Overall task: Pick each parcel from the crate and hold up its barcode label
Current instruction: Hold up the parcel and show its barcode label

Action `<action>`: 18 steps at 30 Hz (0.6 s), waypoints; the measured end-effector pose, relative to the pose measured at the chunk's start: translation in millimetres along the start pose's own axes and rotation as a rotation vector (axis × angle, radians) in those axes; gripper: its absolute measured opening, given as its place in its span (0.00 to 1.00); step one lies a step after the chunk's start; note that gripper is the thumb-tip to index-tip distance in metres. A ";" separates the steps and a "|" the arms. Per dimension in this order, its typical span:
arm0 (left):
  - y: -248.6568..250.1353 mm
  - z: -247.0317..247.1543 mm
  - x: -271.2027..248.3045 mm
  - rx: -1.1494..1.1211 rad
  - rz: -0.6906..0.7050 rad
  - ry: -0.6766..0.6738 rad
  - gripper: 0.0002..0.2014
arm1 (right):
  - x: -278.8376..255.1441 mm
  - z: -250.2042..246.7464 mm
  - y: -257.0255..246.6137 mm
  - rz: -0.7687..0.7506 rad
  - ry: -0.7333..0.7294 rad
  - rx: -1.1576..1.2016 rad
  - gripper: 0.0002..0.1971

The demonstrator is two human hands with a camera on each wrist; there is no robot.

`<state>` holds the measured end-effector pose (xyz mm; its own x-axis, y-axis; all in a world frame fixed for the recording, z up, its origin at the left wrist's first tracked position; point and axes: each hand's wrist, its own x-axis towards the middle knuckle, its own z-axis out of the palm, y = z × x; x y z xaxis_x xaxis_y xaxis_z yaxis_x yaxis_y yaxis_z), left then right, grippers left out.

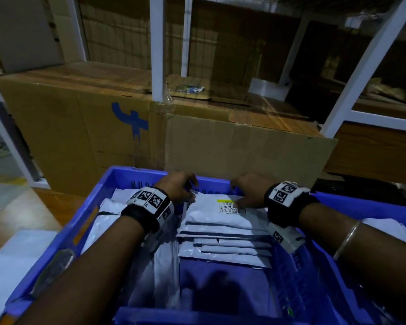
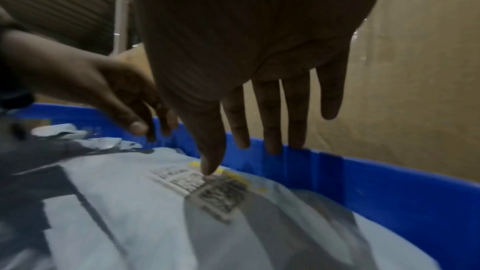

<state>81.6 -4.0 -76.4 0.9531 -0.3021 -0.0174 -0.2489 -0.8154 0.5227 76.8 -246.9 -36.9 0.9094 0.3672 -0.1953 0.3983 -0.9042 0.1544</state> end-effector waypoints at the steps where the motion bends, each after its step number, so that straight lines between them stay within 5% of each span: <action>1: 0.0 -0.6 -0.2 -0.001 0.003 0.003 0.18 | 0.0 -2.2 -8.3 -0.034 0.013 -0.006 0.25; 9: 1.0 -3.2 -2.5 -0.027 0.015 0.003 0.14 | 7.8 2.4 -48.8 -0.147 -0.184 0.038 0.35; 18: -0.1 -5.6 -1.7 -0.031 0.013 0.011 0.13 | 3.8 2.5 -38.6 -0.114 -0.138 0.159 0.32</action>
<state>81.0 -0.7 -71.6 0.9518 -0.3067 -0.0010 -0.2558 -0.7955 0.5494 64.6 -211.2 -46.0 0.8304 0.4454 -0.3347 0.4636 -0.8856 -0.0285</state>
